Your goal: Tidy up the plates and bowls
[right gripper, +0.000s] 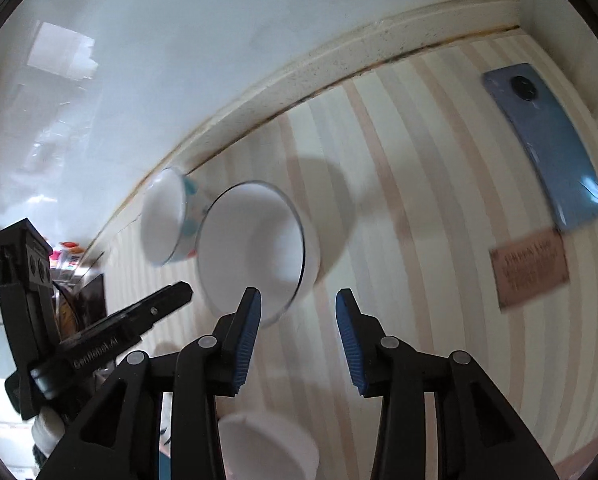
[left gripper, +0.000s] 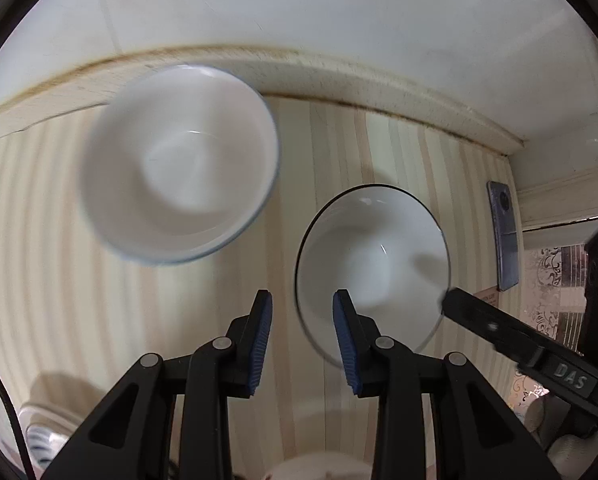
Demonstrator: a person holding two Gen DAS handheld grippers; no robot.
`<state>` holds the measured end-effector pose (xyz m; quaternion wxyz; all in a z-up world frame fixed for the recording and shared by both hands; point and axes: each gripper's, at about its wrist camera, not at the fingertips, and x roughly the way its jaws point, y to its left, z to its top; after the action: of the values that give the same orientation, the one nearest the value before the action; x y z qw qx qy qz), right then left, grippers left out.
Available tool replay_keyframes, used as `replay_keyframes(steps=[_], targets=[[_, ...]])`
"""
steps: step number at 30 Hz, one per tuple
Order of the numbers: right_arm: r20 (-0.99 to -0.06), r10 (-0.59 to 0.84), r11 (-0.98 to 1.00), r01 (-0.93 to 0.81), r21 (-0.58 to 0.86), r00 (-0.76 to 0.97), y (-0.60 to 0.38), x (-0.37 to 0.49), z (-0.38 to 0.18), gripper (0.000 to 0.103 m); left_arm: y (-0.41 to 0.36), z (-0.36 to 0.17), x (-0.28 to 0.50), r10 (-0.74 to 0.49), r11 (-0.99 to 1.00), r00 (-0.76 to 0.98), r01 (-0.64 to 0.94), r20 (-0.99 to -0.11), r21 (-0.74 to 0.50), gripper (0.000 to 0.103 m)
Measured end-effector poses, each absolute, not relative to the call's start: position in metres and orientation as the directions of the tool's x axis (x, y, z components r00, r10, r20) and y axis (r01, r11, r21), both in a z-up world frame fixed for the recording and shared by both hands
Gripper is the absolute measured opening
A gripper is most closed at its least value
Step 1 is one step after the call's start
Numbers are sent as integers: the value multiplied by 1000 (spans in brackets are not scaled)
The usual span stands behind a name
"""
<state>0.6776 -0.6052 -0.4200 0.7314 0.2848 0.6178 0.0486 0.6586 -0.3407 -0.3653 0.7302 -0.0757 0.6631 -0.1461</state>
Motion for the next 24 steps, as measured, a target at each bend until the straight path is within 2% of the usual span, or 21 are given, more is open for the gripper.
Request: replay_keyframes(steps=[1,3,4,5,6,15,24], targets=[[-876,426,832,283,477,223,-603,684,-427,42,-344,-369,660,-321,943,80,120,-944,-310,22],[-893,403,845,294,447,201,-600,696,-442,39,-348,-372,660,-316,944,88,132,-945,-303,22],[-896,400,849,289,442,195,-598,698,-447,32,-349,-373,660,-312,944,93,137,-945,-299,22],[-903,389,859,282,428,184,-595,701,-451,16,-349,-372,661,-312,944,94,139,-945,-298,22],[-906,384,863,281,421,178,-593,704,-454,14,-349,-372,661,-316,943,92,138,-944,-302,22],[-927,333,901,234,366,170,-575,702,-451,14,-346,-356,653,-300,946,116,164,-947,-280,22],[-919,327,905,207,371,220,-563,666,-404,14,-333,-310,616,-339,928,151,214,-929,-304,22]])
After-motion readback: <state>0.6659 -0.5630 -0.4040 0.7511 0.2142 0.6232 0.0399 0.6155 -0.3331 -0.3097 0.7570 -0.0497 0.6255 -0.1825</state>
